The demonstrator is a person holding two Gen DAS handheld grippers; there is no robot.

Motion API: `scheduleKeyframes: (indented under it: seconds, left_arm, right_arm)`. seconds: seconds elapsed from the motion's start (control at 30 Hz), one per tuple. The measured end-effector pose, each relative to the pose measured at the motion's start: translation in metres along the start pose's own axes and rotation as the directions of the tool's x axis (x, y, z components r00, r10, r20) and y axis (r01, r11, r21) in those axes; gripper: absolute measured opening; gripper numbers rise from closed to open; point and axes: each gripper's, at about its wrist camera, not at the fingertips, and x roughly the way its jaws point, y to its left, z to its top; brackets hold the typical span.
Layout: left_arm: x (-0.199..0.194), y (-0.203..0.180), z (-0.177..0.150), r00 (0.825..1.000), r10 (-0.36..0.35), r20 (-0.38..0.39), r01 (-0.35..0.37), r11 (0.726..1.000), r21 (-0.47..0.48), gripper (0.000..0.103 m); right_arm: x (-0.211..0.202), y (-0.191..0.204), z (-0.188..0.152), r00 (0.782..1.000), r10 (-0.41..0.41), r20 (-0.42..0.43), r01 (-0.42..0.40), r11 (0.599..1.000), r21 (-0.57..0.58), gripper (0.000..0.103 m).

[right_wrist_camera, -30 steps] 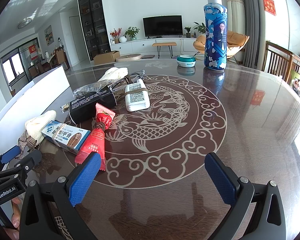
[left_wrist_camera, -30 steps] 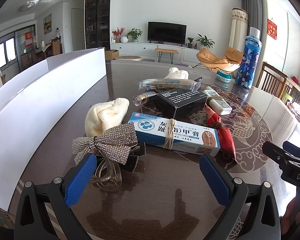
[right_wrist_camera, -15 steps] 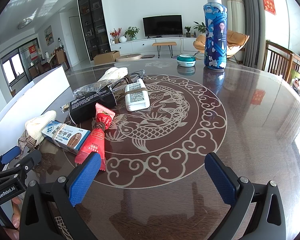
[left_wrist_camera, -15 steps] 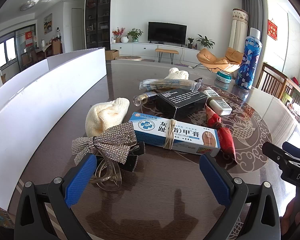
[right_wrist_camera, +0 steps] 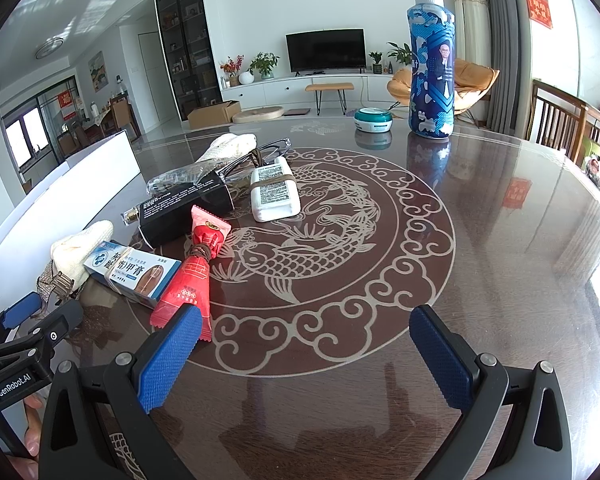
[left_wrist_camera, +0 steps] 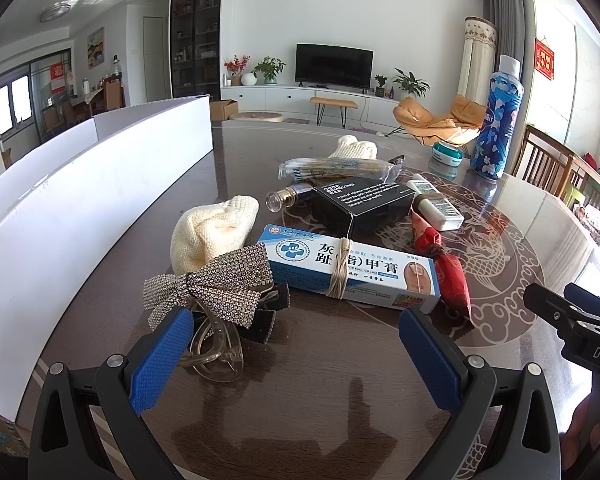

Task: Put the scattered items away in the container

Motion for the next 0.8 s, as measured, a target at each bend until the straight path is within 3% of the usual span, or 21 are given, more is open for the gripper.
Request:
scheduleKeyframes:
  seconds: [0.4, 0.63, 0.8]
  left_arm:
    - [-0.002, -0.0015, 0.0029, 1.0, -0.005, 0.015, 0.005, 1.0, 0.004, 0.103]
    - [-0.0035, -0.0035, 0.0012, 0.994, -0.046, 0.096, 0.048, 0.999, -0.016, 0.103]
    - [-0.002, 0.0023, 0.0016, 0.994, -0.07, 0.083, 0.075, 0.996, -0.055, 0.103]
  right_arm:
    - [0.001, 0.0017, -0.0017, 1.0, 0.003, -0.004, -0.003, 1.0, 0.001, 0.103]
    - [0.0009, 0.0034, -0.0033, 1.0, 0.008, -0.012, -0.007, 1.0, 0.005, 0.103]
    - [-0.0006, 0.0028, -0.0035, 1.0, 0.008, -0.013, -0.008, 1.0, 0.006, 0.103]
